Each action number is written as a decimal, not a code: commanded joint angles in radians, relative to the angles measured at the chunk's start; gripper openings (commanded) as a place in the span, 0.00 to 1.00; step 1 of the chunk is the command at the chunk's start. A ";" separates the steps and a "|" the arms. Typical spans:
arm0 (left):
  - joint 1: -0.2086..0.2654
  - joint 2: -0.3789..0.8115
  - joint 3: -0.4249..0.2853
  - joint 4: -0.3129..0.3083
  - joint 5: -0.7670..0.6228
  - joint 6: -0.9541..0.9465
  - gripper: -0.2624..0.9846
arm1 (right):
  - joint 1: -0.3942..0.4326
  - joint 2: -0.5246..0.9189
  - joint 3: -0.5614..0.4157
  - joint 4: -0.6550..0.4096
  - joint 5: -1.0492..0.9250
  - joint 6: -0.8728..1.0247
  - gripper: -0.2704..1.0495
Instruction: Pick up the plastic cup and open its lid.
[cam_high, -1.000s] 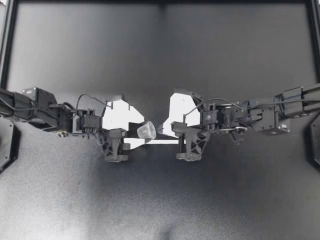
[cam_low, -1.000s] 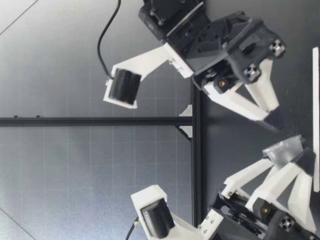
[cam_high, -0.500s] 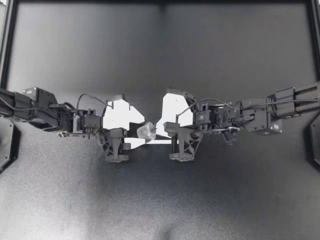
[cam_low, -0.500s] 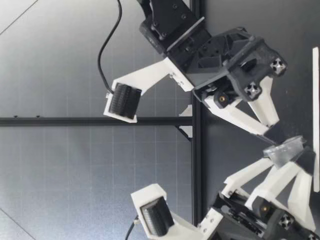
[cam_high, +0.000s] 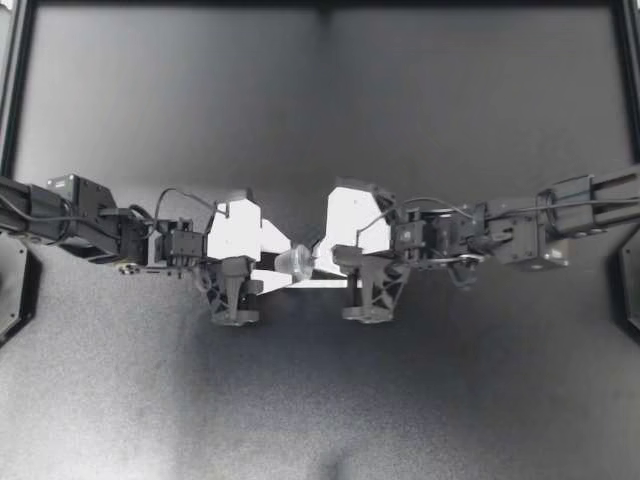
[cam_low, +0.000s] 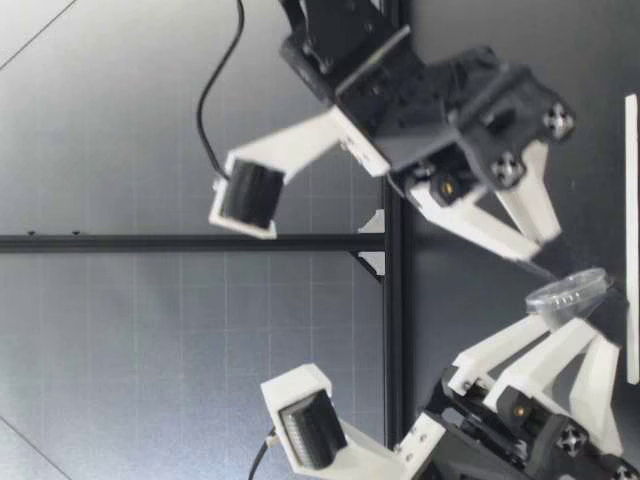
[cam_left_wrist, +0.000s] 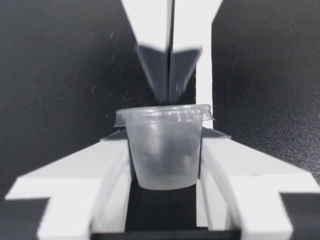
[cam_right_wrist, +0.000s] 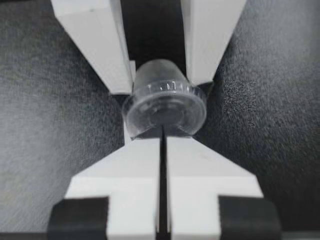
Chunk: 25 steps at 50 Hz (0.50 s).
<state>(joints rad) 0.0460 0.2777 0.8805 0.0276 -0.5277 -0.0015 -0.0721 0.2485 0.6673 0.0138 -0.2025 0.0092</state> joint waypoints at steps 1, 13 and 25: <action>-0.005 -0.038 0.002 0.000 -0.017 -0.002 0.36 | 0.003 -0.133 0.021 0.003 -0.020 0.000 0.06; -0.017 -0.150 0.025 -0.011 -0.219 -0.003 0.36 | 0.029 -0.443 0.141 -0.048 -0.230 -0.041 0.06; -0.017 -0.192 0.025 -0.043 -0.459 -0.020 0.36 | 0.029 -0.575 0.253 -0.104 -0.434 -0.224 0.06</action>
<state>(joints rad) 0.0291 0.1181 0.9143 -0.0046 -0.9066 -0.0138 -0.0476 -0.2746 0.9066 -0.0874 -0.5752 -0.1503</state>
